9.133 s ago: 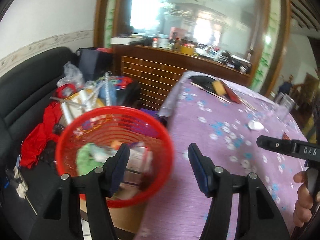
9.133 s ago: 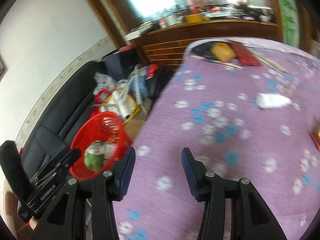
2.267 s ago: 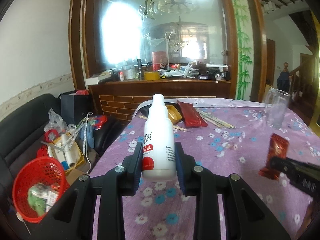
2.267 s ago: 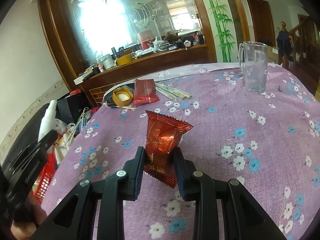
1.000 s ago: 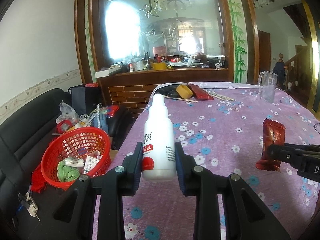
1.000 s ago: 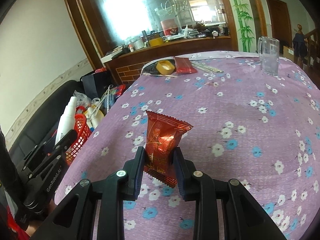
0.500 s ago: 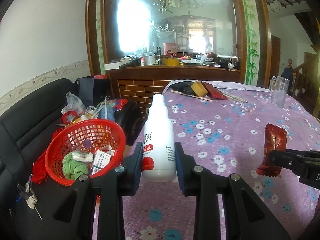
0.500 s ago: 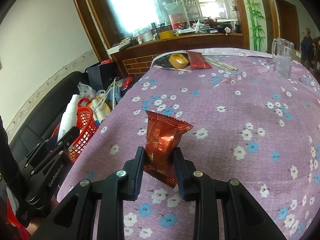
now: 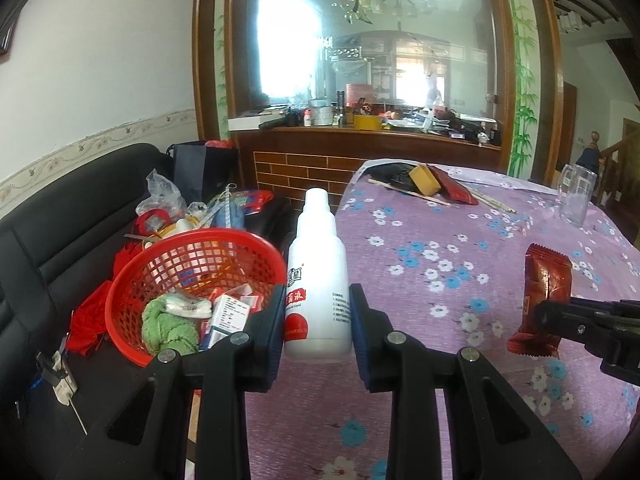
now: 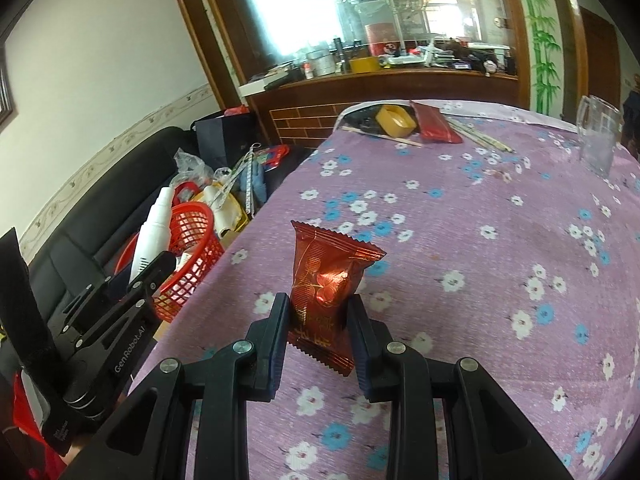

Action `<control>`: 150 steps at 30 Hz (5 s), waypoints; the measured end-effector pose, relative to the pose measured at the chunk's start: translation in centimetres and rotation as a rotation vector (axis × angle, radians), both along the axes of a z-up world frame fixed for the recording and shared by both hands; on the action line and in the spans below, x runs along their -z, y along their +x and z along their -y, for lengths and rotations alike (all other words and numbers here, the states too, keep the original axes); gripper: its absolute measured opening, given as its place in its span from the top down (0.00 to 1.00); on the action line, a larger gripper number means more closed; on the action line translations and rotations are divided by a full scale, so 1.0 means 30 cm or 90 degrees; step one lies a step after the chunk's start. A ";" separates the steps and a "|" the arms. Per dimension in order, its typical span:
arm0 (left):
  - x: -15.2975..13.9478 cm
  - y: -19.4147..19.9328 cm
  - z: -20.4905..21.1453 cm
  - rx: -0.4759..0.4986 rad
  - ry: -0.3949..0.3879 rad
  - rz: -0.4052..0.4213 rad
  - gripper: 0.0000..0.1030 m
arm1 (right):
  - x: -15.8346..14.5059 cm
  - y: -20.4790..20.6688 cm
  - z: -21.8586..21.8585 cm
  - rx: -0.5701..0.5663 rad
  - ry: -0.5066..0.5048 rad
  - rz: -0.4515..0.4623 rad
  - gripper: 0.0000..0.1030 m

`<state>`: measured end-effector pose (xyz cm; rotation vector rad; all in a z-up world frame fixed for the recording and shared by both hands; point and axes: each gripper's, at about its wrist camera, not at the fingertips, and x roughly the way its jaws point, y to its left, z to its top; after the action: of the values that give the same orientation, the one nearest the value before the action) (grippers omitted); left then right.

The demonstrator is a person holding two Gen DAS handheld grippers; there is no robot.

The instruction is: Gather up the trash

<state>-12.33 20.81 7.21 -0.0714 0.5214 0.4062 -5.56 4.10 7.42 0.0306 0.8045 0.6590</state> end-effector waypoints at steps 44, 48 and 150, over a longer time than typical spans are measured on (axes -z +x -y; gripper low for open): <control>0.055 -0.037 -0.545 -0.095 -0.101 -0.029 0.64 | -0.076 0.143 -0.794 -0.222 -0.002 -0.036 0.64; 0.050 -0.045 -0.543 -0.103 -0.090 -0.017 0.52 | -0.090 0.170 -0.788 -0.204 0.025 -0.046 0.43; 0.044 -0.128 0.173 0.017 0.092 -0.059 0.01 | 0.020 -0.195 0.223 0.107 -0.073 0.093 0.06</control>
<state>-16.16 15.62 5.88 0.0946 0.5820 0.4209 -11.41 -2.61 6.81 -0.0526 0.6889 0.4504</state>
